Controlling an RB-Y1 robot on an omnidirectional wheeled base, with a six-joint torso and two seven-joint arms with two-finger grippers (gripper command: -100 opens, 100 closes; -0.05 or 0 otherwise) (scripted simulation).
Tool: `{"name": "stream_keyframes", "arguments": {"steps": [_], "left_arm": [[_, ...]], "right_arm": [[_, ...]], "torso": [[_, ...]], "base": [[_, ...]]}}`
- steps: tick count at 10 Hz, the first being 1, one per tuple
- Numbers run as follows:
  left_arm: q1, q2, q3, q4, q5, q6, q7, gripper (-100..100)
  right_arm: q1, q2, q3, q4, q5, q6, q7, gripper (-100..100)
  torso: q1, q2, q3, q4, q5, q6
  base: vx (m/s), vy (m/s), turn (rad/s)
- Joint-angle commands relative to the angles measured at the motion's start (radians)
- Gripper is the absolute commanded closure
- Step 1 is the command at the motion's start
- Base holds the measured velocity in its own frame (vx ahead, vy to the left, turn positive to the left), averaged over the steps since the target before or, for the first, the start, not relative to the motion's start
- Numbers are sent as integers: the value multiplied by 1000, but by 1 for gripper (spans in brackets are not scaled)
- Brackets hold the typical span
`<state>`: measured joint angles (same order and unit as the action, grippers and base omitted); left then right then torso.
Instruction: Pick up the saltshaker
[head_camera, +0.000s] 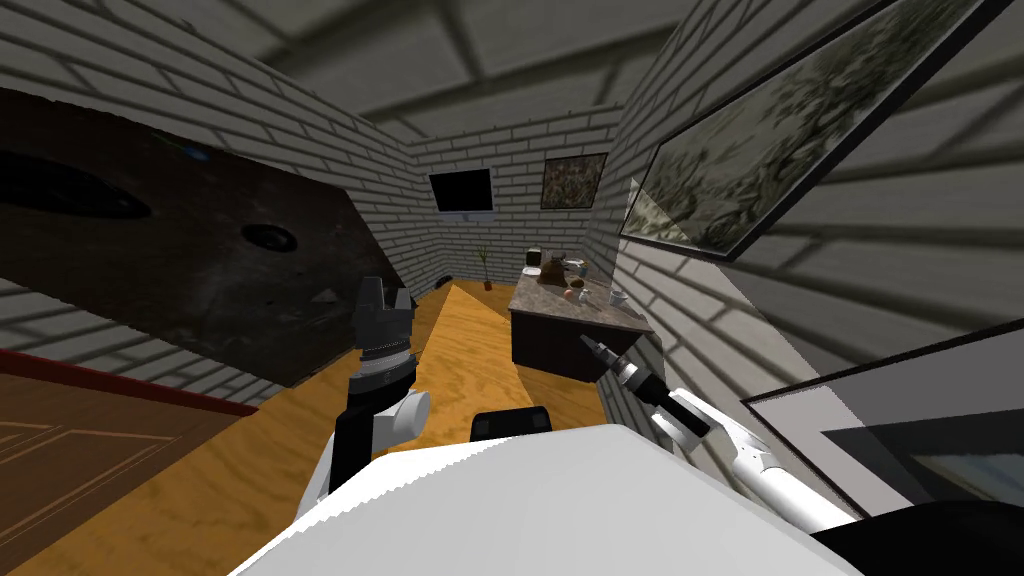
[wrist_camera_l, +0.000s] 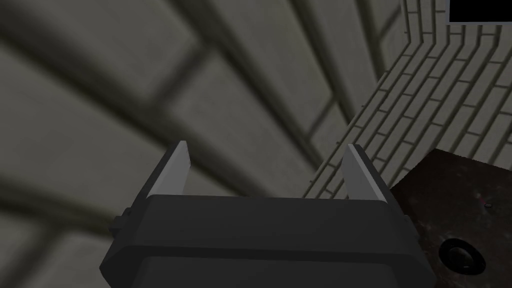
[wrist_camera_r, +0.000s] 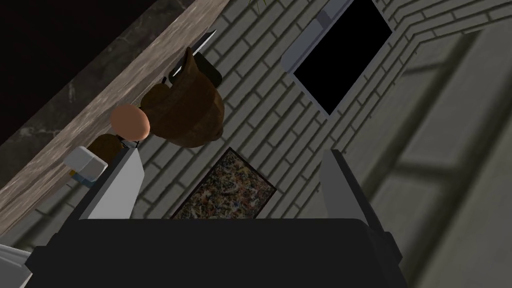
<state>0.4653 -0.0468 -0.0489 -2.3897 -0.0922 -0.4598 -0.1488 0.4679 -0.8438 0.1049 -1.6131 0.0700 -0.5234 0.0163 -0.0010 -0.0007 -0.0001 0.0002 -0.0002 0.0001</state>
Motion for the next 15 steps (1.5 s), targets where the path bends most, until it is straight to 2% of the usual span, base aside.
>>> {"name": "stream_keyframes", "arguments": {"steps": [1,2,3,4,5,6,7,8,9,10,11,13,14,15], "left_arm": [[0,0,0,0,0,0,0,0],[0,0,0,0,0,0,0,0],[0,0,0,0,0,0,0,0],[0,0,0,0,0,0,0,0],[0,0,0,0,0,0,0,0],[0,0,0,0,0,0,0,0],[0,0,0,0,0,0,0,0],[0,0,0,0,0,0,0,0],[0,0,0,0,0,0,0,0],[0,0,0,0,0,0,0,0],[0,0,0,0,0,0,0,0],[0,0,0,0,0,0,0,0],[0,0,0,0,0,0,0,0],[0,0,0,0,0,0,0,0]], "right_arm": [[8,-49,1,19,0,2,-7,-100],[16,-81,15,62,8,-2,-9,-100],[16,-102,15,68,8,-2,-9,-100],[24,-135,30,117,16,-7,-11,-100],[24,-154,30,117,16,-7,-11,-100],[33,-196,44,154,24,-11,-14,-100],[33,-206,44,165,24,-11,-14,-100],[42,-239,58,211,33,-15,-17,-100],[42,-257,58,211,33,-15,-17,-100],[52,-292,72,257,43,-18,-20,-100],[52,-306,72,257,43,-18,-20,-100],[74,-380,99,328,63,-24,-26,-100],[74,-400,99,336,63,-24,-26,-100],[74,-400,99,345,63,-24,-26,-100]], "torso": [[0,0,0,0,0,0],[0,0,0,0,0,1],[0,-1,0,0,0,0],[-1,-1,0,0,0,0],[0,-2,-1,0,0,0],[-1,-2,-1,0,0,1],[-1,-3,-1,-1,0,0],[-1,-2,-1,0,0,1],[-1,-3,-2,-1,0,0],[-1,-2,-1,-1,0,1],[-1,-3,-2,-1,0,0],[-1,-4,-2,-1,0,0],[-2,-5,-3,-1,0,0],[-2,-5,-3,-1,-1,1]], "base": [[11,19,110],[15,21,211],[20,15,121],[33,21,259],[35,6,94],[46,18,175],[39,8,103],[48,3,196],[40,1,122],[62,6,209],[53,-1,121],[70,-8,257],[74,-18,104],[35,-5,-19]]}}
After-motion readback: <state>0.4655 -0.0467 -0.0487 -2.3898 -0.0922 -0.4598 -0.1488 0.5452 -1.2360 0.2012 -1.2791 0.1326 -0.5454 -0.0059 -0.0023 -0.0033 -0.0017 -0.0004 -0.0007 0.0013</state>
